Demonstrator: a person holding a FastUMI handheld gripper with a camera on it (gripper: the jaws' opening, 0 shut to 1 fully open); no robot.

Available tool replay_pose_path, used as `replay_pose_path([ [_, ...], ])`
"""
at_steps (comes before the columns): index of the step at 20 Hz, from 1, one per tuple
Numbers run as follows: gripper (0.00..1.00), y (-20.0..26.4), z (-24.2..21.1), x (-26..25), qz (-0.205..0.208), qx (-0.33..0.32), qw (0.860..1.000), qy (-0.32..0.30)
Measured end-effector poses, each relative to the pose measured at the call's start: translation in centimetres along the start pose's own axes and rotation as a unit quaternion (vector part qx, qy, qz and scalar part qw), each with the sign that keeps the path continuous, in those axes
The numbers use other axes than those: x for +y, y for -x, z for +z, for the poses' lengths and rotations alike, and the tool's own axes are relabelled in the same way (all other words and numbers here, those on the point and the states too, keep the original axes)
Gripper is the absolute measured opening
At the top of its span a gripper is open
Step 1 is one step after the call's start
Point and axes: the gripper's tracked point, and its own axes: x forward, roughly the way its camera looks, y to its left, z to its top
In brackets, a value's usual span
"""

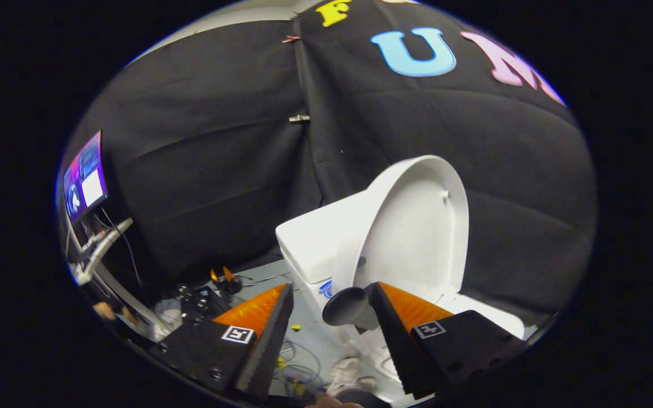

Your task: Open the toilet lid.

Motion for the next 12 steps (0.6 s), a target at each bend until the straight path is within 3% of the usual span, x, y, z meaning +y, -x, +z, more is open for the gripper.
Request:
replay_pose_path([
  [3, 1.00, 1.7, 1.4, 0.2, -0.008, -0.032, 0.999, 0.037],
  [6, 1.00, 5.7, 2.9, -0.6, -0.017, -0.065, 0.997, 0.023],
  [10, 0.99, 13.8, 5.3, -6.5, -0.099, -0.165, 0.978, 0.078],
  [12, 0.99, 17.7, 5.2, -9.3, -0.122, -0.192, 0.971, 0.071],
])
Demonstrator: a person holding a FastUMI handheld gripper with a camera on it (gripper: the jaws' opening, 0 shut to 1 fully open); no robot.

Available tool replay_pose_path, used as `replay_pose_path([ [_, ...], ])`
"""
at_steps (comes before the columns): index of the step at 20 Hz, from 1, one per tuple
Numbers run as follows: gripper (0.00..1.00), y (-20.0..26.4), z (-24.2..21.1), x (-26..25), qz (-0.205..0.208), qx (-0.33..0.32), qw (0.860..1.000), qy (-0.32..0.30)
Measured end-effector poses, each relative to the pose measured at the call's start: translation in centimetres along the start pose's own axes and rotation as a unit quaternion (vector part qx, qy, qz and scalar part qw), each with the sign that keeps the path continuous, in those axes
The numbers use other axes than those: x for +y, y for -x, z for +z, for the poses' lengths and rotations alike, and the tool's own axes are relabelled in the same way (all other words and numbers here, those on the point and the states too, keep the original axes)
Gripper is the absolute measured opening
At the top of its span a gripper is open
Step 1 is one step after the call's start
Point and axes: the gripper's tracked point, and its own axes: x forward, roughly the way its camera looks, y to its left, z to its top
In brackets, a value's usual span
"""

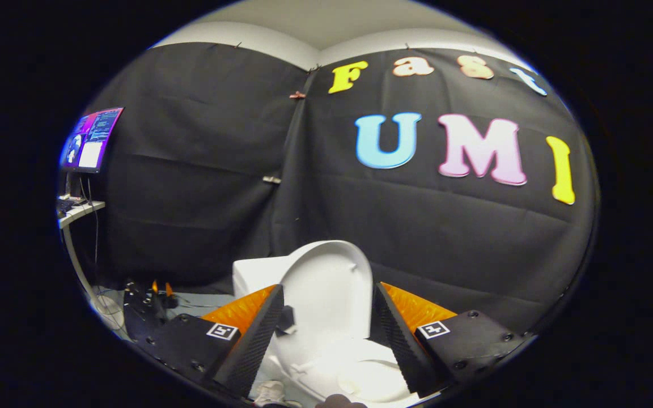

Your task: Open the toilet lid.

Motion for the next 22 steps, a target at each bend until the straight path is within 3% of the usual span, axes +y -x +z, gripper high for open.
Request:
replay_pose_path([
  [5, 0.99, 8.6, -0.8, -9.8, -0.086, -0.022, 0.996, -0.011],
  [8, 0.99, 12.8, -1.1, -14.5, -0.142, -0.036, 0.989, 0.020],
  [10, 0.98, 14.7, -1.5, -15.5, -0.153, -0.040, 0.987, 0.027],
  [14, 0.99, 19.3, -2.7, -19.5, -0.217, -0.056, 0.974, 0.018],
  [22, 0.98, 21.9, -8.8, -22.1, -0.281, -0.052, 0.958, -0.010],
])
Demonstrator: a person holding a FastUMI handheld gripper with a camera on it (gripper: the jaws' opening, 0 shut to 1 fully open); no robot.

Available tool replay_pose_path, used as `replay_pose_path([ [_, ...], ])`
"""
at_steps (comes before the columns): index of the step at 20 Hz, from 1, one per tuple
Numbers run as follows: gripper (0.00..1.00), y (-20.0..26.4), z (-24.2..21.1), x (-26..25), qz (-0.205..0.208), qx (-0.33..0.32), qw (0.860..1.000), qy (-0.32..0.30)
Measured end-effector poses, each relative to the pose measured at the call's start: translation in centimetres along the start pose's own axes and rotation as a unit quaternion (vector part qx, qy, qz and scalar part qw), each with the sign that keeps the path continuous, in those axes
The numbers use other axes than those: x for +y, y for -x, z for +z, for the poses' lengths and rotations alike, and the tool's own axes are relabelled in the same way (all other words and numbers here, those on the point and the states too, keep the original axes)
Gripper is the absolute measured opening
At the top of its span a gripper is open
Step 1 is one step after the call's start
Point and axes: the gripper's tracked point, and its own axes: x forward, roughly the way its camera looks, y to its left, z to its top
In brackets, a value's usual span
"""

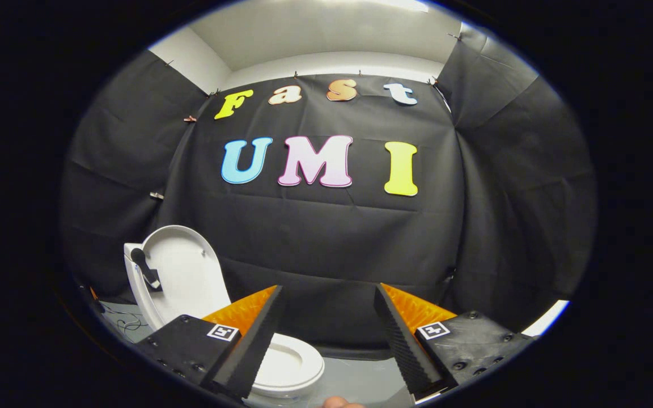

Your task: Open the toilet lid.

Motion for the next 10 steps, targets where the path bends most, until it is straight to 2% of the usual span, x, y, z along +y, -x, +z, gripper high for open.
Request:
replay_pose_path([
  [8, 0.99, -0.5, -4.2, -1.2, -0.013, 0.060, 0.995, -0.076],
  [10, 0.99, -0.7, -4.1, -1.5, -0.021, 0.055, 0.996, -0.073],
])
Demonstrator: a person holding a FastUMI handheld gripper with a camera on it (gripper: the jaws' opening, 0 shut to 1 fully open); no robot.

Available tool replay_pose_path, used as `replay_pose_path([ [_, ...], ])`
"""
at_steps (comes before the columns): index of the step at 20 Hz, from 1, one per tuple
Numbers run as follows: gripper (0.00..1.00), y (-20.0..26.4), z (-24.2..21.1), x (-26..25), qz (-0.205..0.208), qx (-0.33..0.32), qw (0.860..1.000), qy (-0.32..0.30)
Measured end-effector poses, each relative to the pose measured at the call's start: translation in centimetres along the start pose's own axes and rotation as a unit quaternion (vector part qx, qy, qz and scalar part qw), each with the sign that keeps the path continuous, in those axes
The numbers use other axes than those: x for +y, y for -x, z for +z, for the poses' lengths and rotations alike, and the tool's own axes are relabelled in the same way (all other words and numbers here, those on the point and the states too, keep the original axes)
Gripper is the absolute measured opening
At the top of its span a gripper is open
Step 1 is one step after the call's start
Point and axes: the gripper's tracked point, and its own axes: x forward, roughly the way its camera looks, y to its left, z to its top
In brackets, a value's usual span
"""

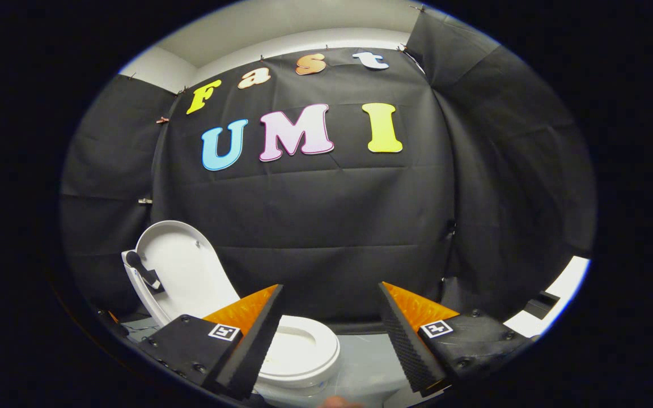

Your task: Open the toilet lid.

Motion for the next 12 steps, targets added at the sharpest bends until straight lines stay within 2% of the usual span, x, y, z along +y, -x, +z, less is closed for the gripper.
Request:
replay_pose_path([
  [6, 0.99, -0.07, -0.08, -0.05, -0.016, -0.015, 1.000, 0.019],
  [12, 0.99, -0.21, 0.68, -0.25, -0.010, -0.023, 0.999, 0.031],
])
